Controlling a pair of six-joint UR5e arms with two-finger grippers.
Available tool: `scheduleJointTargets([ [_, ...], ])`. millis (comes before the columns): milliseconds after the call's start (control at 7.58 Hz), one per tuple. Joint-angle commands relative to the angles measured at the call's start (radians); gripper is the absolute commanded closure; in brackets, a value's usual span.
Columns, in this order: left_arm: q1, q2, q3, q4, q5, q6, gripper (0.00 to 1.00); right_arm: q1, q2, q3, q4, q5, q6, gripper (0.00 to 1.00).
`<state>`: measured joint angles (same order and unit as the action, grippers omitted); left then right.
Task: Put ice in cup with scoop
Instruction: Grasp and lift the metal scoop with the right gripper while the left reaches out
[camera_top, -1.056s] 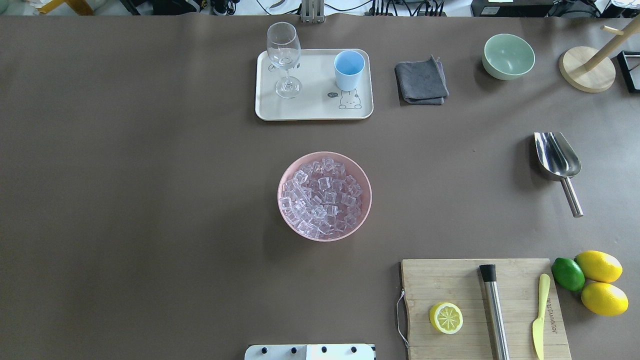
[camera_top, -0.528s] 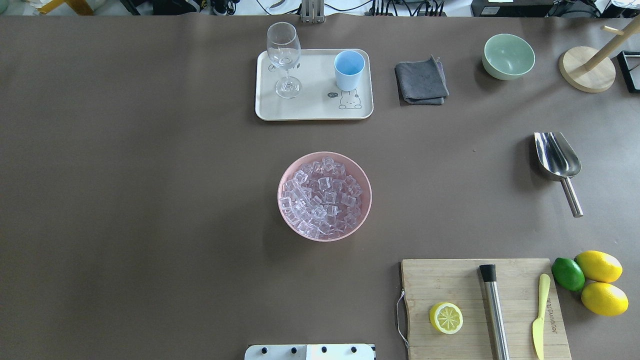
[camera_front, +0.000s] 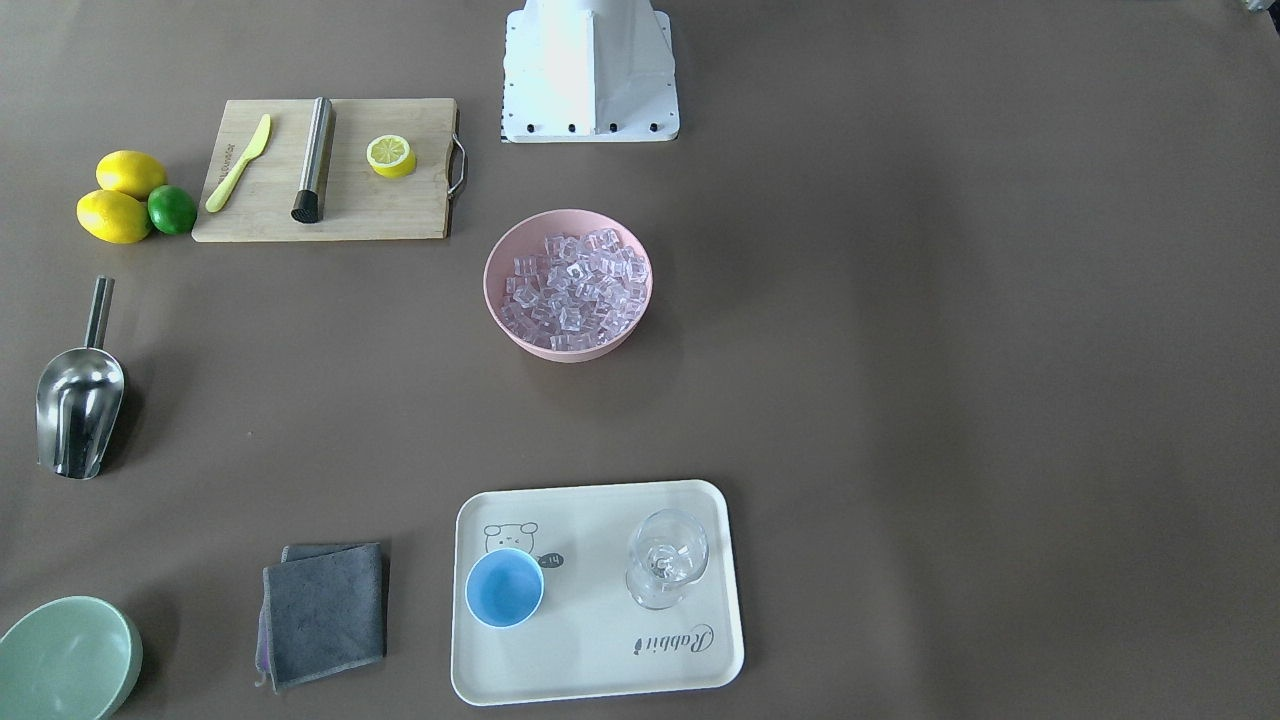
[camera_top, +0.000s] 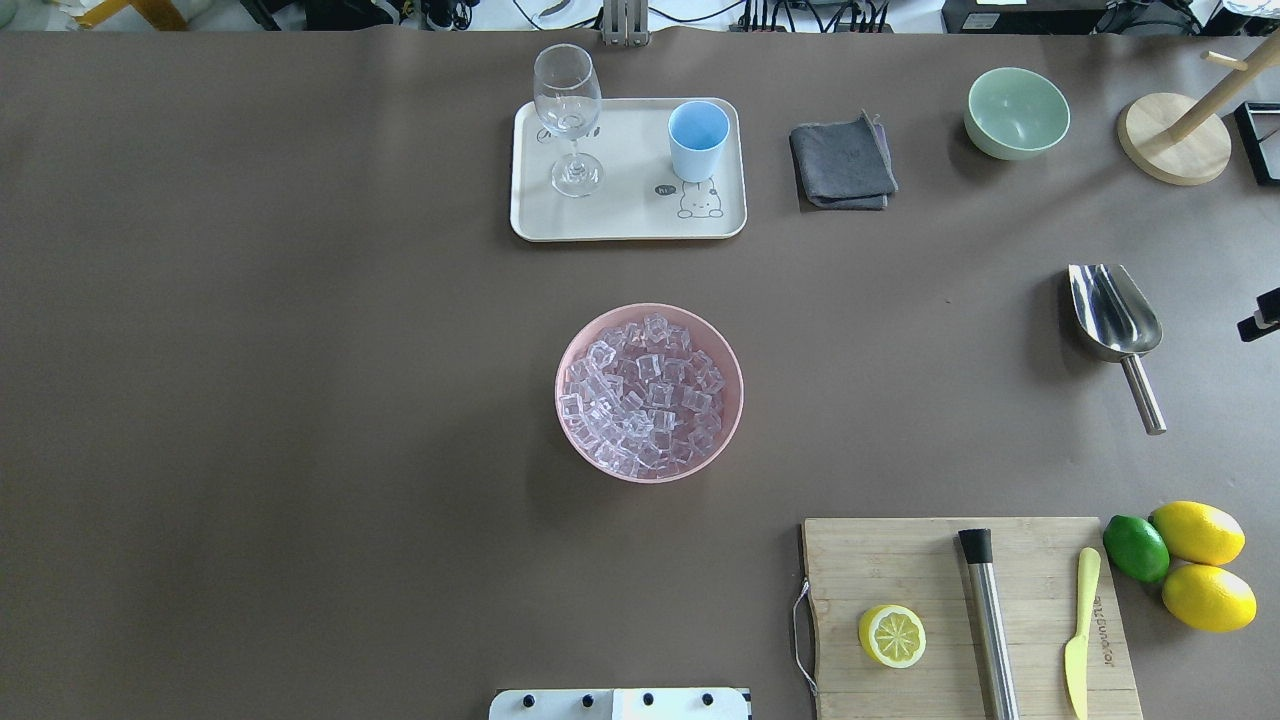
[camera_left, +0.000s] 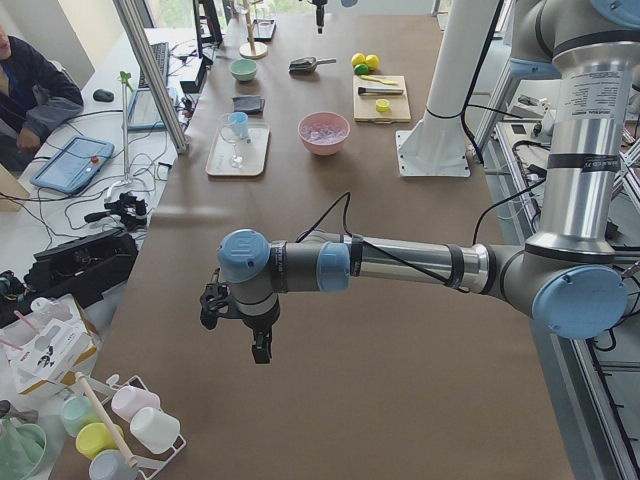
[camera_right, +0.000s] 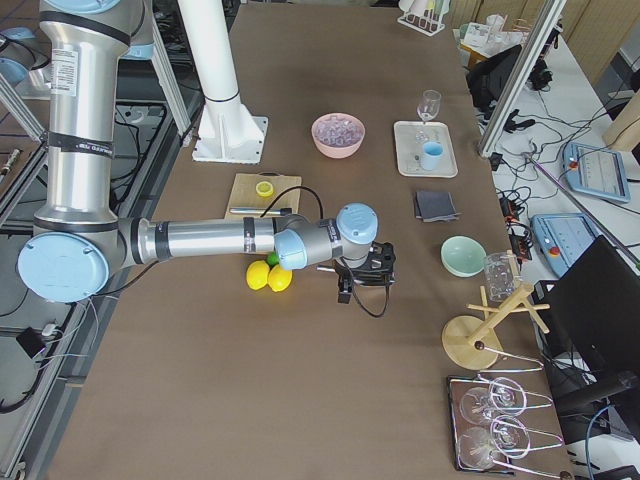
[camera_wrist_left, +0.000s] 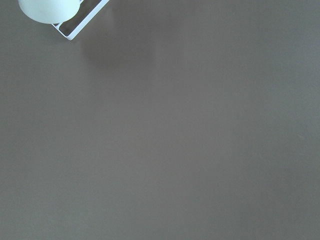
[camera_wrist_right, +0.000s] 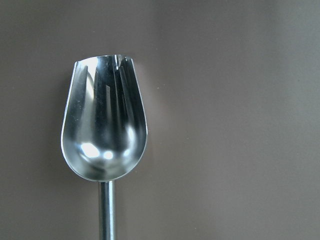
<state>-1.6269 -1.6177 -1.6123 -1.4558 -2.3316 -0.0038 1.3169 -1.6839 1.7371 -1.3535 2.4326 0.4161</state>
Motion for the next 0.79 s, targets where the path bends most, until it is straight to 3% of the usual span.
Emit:
scheduleJointTargets([
  [0, 0.019, -0.002, -0.009, -0.006, -0.002, -0.001, 0.02, -0.144, -0.005, 0.008, 0.167, -0.050, 0.237, 0.00],
  [132, 0.024, -0.025, -0.011, -0.006, -0.002, -0.001, 0.02, -0.186, -0.003, 0.010, 0.171, -0.075, 0.239, 0.00],
  [660, 0.273, -0.155, -0.061, -0.018, 0.000, -0.001, 0.02, -0.297, 0.012, -0.005, 0.160, -0.121, 0.239, 0.00],
])
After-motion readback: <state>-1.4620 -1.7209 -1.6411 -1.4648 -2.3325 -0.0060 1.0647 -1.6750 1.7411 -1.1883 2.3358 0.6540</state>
